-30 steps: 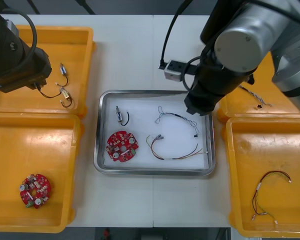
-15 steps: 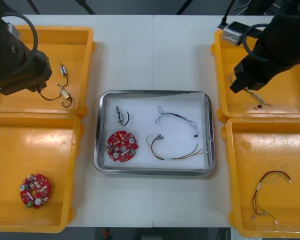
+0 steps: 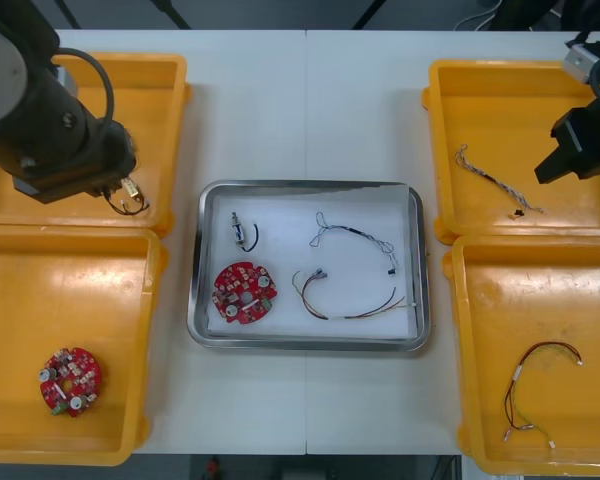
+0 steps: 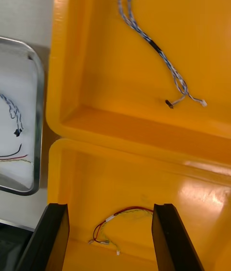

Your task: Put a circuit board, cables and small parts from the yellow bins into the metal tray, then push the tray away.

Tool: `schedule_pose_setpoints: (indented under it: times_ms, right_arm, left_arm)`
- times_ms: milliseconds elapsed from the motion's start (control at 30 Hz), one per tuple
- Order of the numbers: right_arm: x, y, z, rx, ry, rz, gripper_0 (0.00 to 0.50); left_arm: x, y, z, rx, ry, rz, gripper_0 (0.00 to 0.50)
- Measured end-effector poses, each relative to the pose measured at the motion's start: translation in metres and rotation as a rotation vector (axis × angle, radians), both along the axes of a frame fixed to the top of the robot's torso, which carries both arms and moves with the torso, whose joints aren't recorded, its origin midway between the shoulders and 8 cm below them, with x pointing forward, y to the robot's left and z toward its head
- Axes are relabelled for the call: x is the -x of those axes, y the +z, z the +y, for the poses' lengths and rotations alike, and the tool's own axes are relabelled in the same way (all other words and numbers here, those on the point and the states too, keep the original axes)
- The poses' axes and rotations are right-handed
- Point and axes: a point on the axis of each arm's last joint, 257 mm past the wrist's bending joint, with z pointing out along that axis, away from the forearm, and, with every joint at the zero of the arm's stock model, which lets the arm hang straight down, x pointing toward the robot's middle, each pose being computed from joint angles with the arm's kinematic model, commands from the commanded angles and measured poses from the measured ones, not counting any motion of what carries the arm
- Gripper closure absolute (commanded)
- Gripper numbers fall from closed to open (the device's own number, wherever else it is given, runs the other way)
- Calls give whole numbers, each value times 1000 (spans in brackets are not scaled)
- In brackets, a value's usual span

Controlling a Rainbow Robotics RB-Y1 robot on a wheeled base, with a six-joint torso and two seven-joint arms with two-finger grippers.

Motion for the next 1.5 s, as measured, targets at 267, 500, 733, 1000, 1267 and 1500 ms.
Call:
schedule_pose_setpoints:
  times_ms: [267, 500, 733, 1000, 1267, 1500]
  right_arm:
    - [20, -10, -32, -63, -236, 16, 0]
    - [43, -25, -54, -90, -349, 14, 0]
    - [60, -48, -69, -56, -383, 13, 0]
    - [65, -68, -75, -66, -407, 23, 0]
    - [58, -77, -77, -96, -419, -15, 0]
    - [52, -94, -85, -65, -430, -50, 0]
  left_arm:
    - [1, -26, -45, -30, -71, 13, 500]
    - [1, -34, -88, -28, -131, -1, 500]
    - [0, -40, -127, -40, -188, -41, 500]
    - [-1, -50, -163, -42, -239, -89, 500]
    - [-11, -59, -185, -27, -257, -131, 500]
    - [-21, -79, -192, -46, -267, -140, 500]
